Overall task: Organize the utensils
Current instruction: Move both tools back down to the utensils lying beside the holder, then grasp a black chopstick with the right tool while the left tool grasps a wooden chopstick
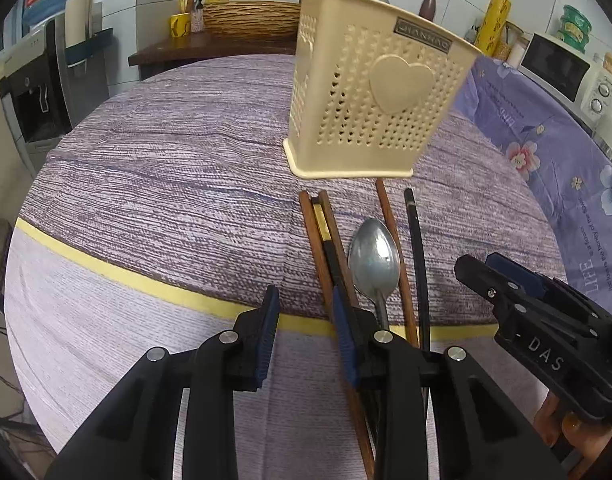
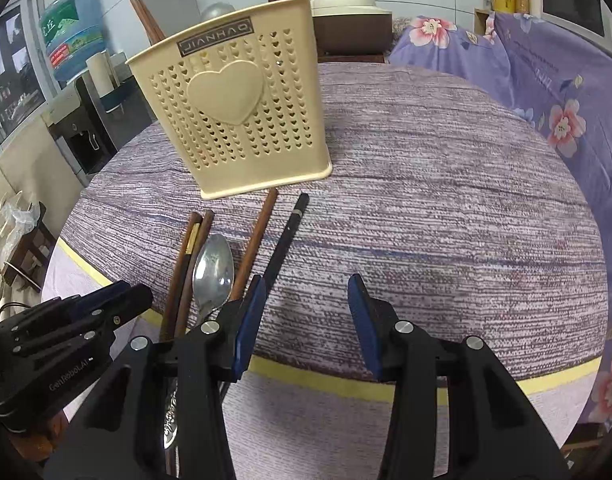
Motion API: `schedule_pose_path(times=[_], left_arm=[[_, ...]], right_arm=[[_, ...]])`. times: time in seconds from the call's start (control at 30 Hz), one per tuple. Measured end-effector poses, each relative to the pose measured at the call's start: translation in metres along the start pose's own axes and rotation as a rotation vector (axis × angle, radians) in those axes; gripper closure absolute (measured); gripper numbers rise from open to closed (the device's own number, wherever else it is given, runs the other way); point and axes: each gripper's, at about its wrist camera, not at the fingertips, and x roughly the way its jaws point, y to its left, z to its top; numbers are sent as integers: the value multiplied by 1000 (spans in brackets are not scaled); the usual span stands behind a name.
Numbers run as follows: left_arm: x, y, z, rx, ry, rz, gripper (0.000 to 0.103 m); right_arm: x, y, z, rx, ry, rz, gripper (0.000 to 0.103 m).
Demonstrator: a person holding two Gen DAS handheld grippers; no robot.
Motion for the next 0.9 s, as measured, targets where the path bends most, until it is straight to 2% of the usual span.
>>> schedule_pose_path(times=[0.17,0.3,0.5,0.73,0.83,0.9], left_arm=[[8,-7,-9,22,24,10,78],[8,-5,-12,35,11,24,78],[-1,24,-9,-36,-3,45,78],[-9,37,-1,-81,-38,24,78],[-6,38,-1,-85,-29,19,78],[-4,38,-1,-86,-23,13,78]], right_arm=[[-2,1,-6,-2,2,9,59],[-1,3,-7,-10,12,1,59],[7,0,0,12,52,6,60],[27,13,8,27,101,16,68],[32,21,9,3,101,-20,68],[35,24,11,-17,102,-39,73]])
